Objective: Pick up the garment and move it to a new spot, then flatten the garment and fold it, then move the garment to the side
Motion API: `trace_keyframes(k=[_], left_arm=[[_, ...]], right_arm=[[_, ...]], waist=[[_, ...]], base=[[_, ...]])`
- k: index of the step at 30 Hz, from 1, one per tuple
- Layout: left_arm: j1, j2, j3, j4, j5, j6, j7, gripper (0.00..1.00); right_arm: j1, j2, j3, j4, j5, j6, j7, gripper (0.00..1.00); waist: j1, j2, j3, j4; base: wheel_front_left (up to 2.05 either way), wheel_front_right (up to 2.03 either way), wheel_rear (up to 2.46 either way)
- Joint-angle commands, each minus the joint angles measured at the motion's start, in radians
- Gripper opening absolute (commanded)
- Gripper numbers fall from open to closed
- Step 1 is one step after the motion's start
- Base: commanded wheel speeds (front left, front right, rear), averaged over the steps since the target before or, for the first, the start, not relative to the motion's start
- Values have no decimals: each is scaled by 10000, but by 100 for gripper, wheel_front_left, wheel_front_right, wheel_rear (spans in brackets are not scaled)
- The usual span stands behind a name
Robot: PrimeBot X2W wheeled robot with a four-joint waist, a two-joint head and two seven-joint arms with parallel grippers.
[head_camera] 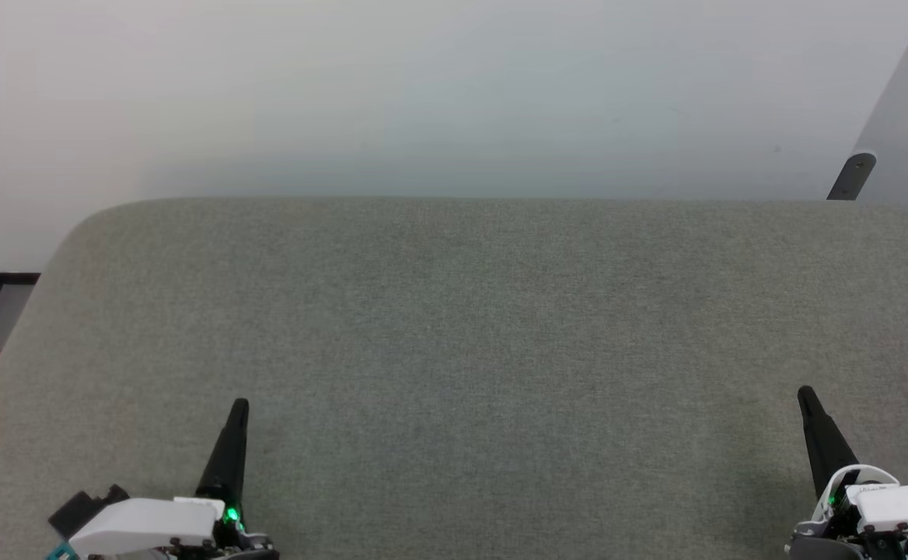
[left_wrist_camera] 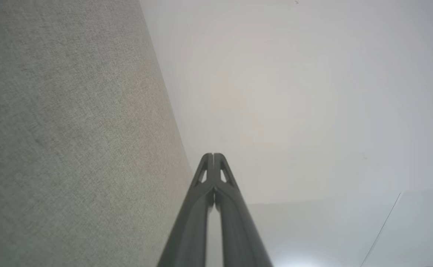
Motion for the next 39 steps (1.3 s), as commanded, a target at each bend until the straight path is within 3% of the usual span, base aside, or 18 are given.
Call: trace_keyframes(k=[1, 20, 39], left_arm=[[-152, -9, 48, -10, -196, -47, 51, 0], [-428, -98, 176, 161, -1336, -54, 430, 0], [-438, -130, 213, 162, -1289, -54, 448, 0]], right_arm=[[-156, 16, -36, 9, 180, -5, 41, 0], [-374, 158, -80, 182, 1281, -7, 229, 0], [-314, 155, -72, 180, 1278, -5, 223, 0]], waist=[[0, 0, 6, 4], [0, 0, 77, 53], [0, 0, 80, 54]], base=[[0, 0, 0], [0, 0, 0], [0, 0, 0]])
